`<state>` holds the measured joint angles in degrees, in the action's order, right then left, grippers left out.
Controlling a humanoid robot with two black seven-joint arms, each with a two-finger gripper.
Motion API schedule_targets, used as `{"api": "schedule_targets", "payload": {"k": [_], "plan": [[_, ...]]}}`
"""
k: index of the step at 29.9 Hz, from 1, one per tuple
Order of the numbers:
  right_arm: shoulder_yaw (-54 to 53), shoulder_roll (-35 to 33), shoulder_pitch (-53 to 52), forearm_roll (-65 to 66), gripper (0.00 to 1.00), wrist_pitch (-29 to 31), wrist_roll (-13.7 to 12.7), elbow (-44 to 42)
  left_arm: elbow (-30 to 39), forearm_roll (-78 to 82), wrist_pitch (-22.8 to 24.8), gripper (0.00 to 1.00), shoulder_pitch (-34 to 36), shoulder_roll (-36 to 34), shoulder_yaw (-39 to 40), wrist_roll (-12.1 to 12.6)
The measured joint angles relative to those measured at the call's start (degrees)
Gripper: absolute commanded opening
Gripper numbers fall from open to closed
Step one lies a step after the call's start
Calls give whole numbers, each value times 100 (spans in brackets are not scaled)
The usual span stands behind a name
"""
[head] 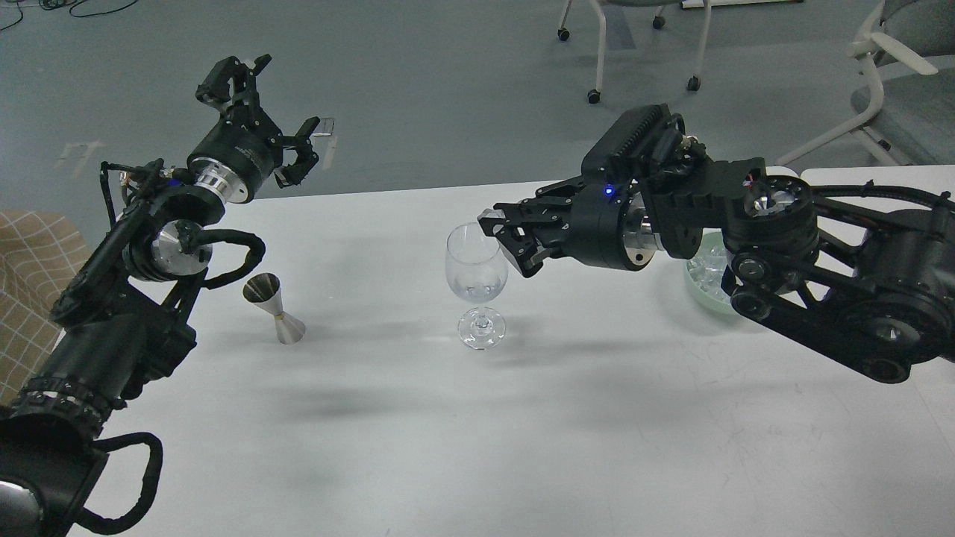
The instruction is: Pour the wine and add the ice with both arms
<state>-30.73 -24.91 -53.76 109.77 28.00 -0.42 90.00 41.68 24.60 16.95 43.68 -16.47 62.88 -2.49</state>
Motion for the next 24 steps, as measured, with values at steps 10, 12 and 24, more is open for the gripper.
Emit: {"api": "schedule_targets", "payload": {"k": [10, 12, 24], "plan": [[-13, 47, 0, 1, 16, -11, -3, -92, 0, 1, -8, 98, 43, 9, -5, 2], [-13, 74, 0, 1, 16, -13, -2, -111, 0, 1, -8, 98, 43, 9, -5, 2], [-14, 204, 0, 16, 27, -41, -71, -238, 0, 1, -8, 98, 52, -32, -4, 3]]}}
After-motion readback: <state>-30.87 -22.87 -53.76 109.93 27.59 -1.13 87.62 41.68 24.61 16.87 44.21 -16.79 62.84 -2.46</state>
